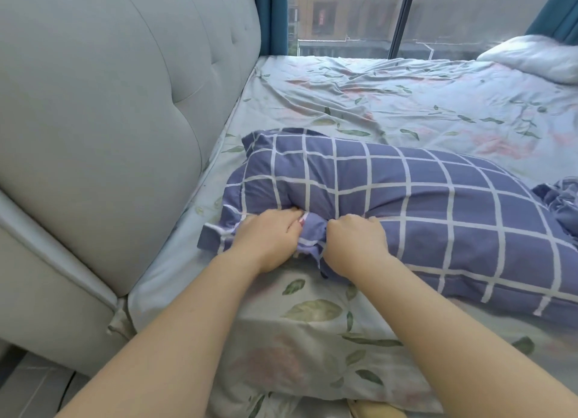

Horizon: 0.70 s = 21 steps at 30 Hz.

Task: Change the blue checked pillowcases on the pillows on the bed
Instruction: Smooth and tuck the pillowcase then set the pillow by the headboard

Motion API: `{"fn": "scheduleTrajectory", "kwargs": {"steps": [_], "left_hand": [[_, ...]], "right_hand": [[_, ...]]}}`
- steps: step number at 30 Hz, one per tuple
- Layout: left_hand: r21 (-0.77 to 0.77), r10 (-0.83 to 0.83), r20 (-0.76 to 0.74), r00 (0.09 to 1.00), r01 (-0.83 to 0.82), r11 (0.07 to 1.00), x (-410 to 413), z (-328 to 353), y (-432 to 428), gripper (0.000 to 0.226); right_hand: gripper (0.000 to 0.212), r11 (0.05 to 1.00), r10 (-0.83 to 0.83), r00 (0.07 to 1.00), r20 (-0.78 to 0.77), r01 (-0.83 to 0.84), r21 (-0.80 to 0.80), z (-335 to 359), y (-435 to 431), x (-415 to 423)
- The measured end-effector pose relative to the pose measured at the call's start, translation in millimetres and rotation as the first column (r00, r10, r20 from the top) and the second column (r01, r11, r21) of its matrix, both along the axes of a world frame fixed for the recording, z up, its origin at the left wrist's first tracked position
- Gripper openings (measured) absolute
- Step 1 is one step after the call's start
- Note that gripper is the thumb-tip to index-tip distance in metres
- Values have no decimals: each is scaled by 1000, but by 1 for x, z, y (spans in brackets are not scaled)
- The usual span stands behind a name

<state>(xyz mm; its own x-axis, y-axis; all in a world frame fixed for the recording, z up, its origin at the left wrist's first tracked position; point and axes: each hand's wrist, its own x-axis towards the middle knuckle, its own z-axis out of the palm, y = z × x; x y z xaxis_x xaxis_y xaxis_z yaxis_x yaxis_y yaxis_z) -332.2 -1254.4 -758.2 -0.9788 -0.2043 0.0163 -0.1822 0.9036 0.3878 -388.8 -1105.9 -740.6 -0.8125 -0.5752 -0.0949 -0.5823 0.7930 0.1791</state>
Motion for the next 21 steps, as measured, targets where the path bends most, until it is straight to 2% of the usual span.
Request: {"fn": "scheduleTrajectory", "kwargs": {"steps": [3,6,8,12,16,18,21], "left_hand": [[-79,52,-156,986,-64,995,-17,5,3,40],[-113,98,-200,975,-122,986,-31,15,7,43],[-108,114,-208,971,-138,984,-38,21,6,44],[-101,180,-97,979,-189,977,-44,14,-5,42],[-78,217,-3,976,-217,973,-39,5,-4,30],[-48,222,50,974,-220,974,-34,7,1,34],[-116,162,112,980,-149,982,-26,9,3,42]], "right_hand": [[31,997,-19,999,38,22,-79,-5,-1,-20],[37,965,-40,993,111,68,-254,-13,8,-43],[42,936,-21,996,87,50,-348,-15,11,-48],[45,918,22,999,37,-5,-397,-16,11,-45],[39,947,69,996,55,-48,-317,-18,10,-40],[38,958,94,992,90,-65,-281,-15,13,-37],[33,956,119,984,132,-78,-283,-9,22,-36]]}}
